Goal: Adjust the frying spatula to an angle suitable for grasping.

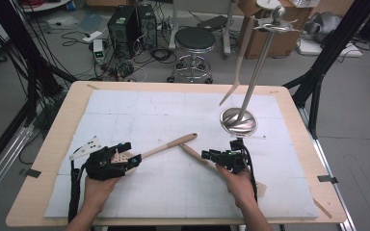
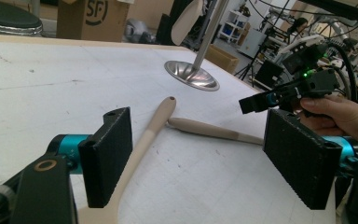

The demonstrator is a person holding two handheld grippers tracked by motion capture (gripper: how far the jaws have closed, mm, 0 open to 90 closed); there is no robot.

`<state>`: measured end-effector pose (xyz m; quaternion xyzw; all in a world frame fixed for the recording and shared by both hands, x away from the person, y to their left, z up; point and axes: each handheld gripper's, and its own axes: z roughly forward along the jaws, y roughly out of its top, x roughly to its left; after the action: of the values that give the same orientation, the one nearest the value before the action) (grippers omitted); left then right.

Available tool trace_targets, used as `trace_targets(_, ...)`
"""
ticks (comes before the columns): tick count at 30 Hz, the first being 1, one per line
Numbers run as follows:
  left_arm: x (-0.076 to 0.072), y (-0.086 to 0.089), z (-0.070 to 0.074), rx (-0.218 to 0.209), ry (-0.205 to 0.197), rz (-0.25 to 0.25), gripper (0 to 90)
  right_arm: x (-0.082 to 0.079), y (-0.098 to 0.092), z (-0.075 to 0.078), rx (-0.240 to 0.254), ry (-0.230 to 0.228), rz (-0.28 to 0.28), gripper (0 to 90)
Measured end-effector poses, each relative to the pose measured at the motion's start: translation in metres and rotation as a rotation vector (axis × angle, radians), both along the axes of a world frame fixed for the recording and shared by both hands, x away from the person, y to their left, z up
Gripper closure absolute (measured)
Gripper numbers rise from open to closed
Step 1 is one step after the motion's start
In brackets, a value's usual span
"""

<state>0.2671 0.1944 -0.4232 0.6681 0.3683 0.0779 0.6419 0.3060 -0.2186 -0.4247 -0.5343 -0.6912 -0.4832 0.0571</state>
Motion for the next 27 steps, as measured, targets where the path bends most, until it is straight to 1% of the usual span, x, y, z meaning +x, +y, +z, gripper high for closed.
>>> trace_targets(4, 0.000, 0.000, 0.000, -0.002, 0.001, -0.003, 24.6, 0.001, -0.002, 0.003, -0.022, 0.002, 0.014, 51.4)
trace_targets(7, 0.000, 0.000, 0.000, 0.000, 0.000, -0.002, 24.6, 0.003, -0.003, 0.003, -0.042, 0.015, 0.026, 51.9)
trace_targets(17, 0.001, -0.001, -0.001, 0.002, 0.003, -0.008, 24.6, 0.011, -0.004, 0.002, -0.116, 0.075, 0.061, 54.7)
trace_targets(27, 0.001, -0.001, -0.001, 0.002, 0.002, -0.007, 24.6, 0.014, -0.006, 0.001, -0.138, 0.108, 0.083, 55.0)
